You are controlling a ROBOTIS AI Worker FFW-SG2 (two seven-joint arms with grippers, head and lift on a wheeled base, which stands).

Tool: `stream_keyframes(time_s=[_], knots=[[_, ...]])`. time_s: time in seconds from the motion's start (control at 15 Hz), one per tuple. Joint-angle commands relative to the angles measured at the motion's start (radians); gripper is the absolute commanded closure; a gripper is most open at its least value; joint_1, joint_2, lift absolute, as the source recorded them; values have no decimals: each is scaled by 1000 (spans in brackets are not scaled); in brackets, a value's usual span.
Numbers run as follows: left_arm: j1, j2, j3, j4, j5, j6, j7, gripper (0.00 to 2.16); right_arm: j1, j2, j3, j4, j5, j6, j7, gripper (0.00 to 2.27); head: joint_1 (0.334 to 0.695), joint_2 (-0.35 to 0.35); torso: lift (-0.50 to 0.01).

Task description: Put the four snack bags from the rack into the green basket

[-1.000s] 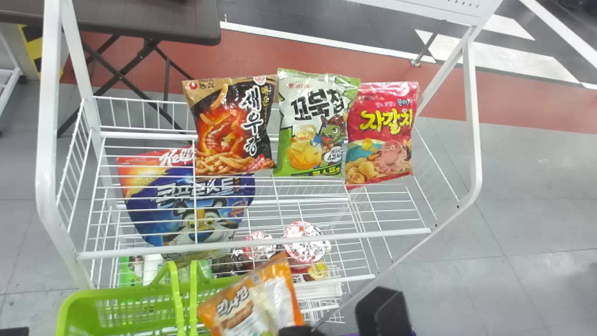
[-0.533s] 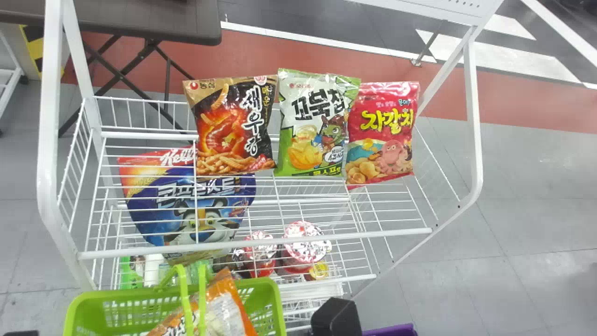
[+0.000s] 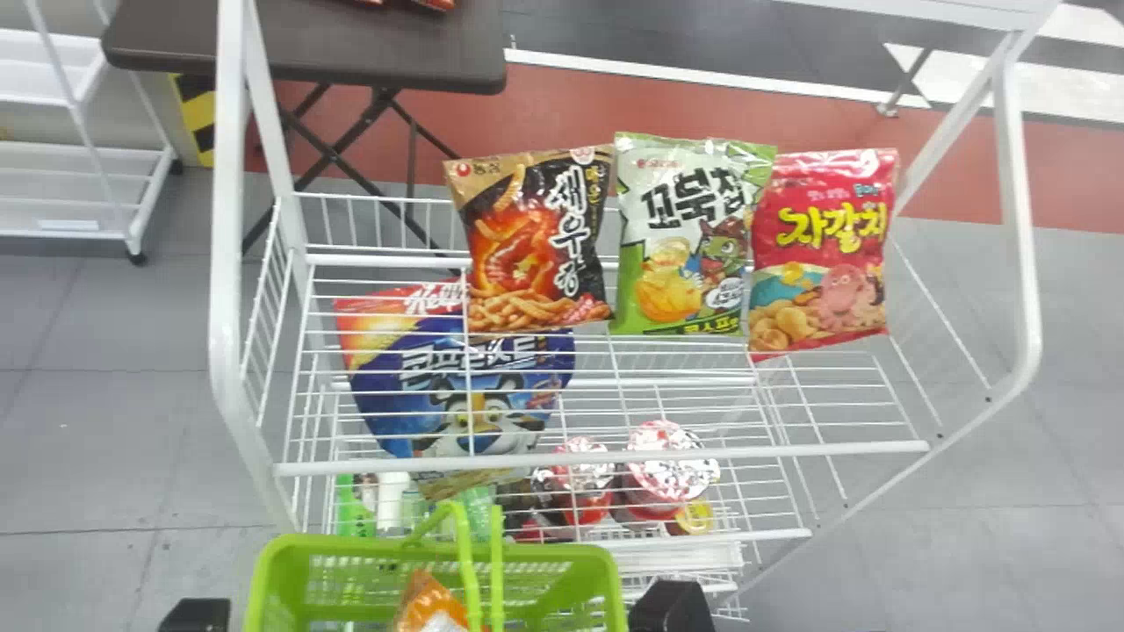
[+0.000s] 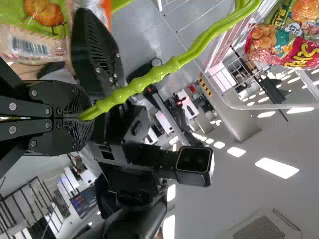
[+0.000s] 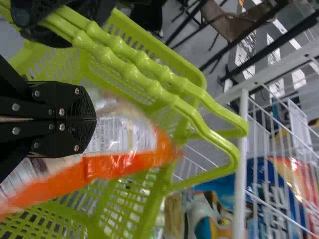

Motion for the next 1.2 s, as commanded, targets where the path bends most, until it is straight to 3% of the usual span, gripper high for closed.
stream_keyframes(time_s=[0.0, 0.07, 0.13, 0.27, 0.4, 0.67, 0.87, 1.13], knots=[[0, 1, -4, 0, -2, 0, 2, 2027, -16, 0, -3, 27, -2, 16, 1, 1409, 695, -197, -7], [0, 1, -6, 0, -5, 0, 4, 2027, -13, 0, -17, 27, -3, 10, -2, 485, 695, -210, -7], [0, 1, -6, 0, -5, 0, 4, 2027, -7, 6, -38, 16, -3, -3, -4, -2, 695, -221, -7], [0, 1, -4, 0, -5, 0, 4, 2027, 3, 15, -77, 4, 0, -42, -27, 2, 695, -251, -7], [0, 1, -4, 0, -5, 0, 1, 2027, 4, 48, -132, 5, 0, -113, -28, 63, 695, -310, -7], [0, -1, -14, 2, -8, 0, 5, 2027, -22, 91, -213, 4, -56, -328, -33, 70, 695, -350, -7], [-2, -1, -23, 2, -15, 0, 7, 2024, -140, 146, -207, 64, -76, -484, -126, 80, 695, -349, -7], [-12, 4, -24, 8, -15, 0, 4, 2024, -376, 153, -120, 234, -53, -524, -323, 80, 695, -314, -7]])
